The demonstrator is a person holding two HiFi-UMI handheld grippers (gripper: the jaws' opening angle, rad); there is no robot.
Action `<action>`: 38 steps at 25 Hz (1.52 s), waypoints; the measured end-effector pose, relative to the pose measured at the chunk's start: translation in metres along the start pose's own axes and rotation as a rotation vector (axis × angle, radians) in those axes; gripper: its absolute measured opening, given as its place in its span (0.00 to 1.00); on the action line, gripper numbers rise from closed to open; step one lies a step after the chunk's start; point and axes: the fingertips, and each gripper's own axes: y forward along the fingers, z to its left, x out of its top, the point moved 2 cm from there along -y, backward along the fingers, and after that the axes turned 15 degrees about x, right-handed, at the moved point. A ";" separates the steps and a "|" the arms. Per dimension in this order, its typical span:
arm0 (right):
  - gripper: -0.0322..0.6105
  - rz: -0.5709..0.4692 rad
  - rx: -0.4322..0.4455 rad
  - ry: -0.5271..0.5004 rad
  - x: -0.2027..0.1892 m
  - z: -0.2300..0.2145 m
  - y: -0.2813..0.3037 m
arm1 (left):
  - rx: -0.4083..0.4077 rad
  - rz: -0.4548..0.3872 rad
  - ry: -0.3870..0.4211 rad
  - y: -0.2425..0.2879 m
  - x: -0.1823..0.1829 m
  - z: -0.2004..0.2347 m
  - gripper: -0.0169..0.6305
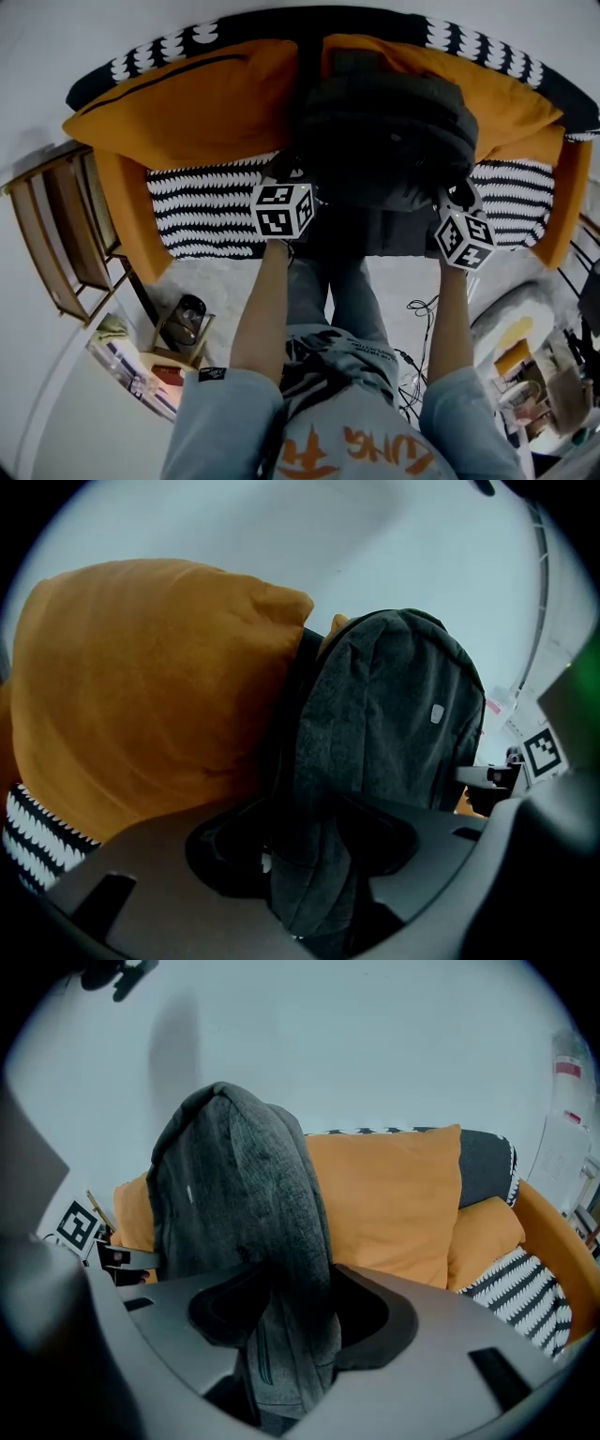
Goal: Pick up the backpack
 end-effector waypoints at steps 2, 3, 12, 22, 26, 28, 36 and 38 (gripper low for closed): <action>0.36 -0.003 0.007 0.014 0.000 -0.001 0.001 | -0.032 0.009 0.008 0.004 0.001 -0.002 0.36; 0.35 -0.005 0.010 0.025 0.000 -0.001 0.002 | -0.037 0.010 0.011 0.006 0.002 -0.002 0.36; 0.26 0.026 0.009 0.108 -0.003 0.008 0.002 | -0.021 0.050 -0.039 0.012 0.002 0.000 0.29; 0.19 0.092 -0.046 0.074 -0.017 0.024 -0.024 | -0.089 0.043 -0.072 -0.034 -0.016 0.000 0.19; 0.17 0.079 -0.090 0.068 -0.033 0.029 -0.041 | -0.098 0.013 -0.110 -0.061 -0.034 -0.005 0.18; 0.16 0.078 -0.073 0.054 -0.041 0.034 -0.044 | -0.081 0.009 -0.113 -0.074 -0.043 -0.001 0.18; 0.14 0.026 -0.037 0.032 -0.040 0.040 -0.072 | -0.037 -0.049 -0.151 -0.129 -0.051 -0.015 0.18; 0.14 0.016 -0.025 0.027 -0.036 0.044 -0.087 | -0.024 -0.061 -0.173 -0.146 -0.052 -0.021 0.18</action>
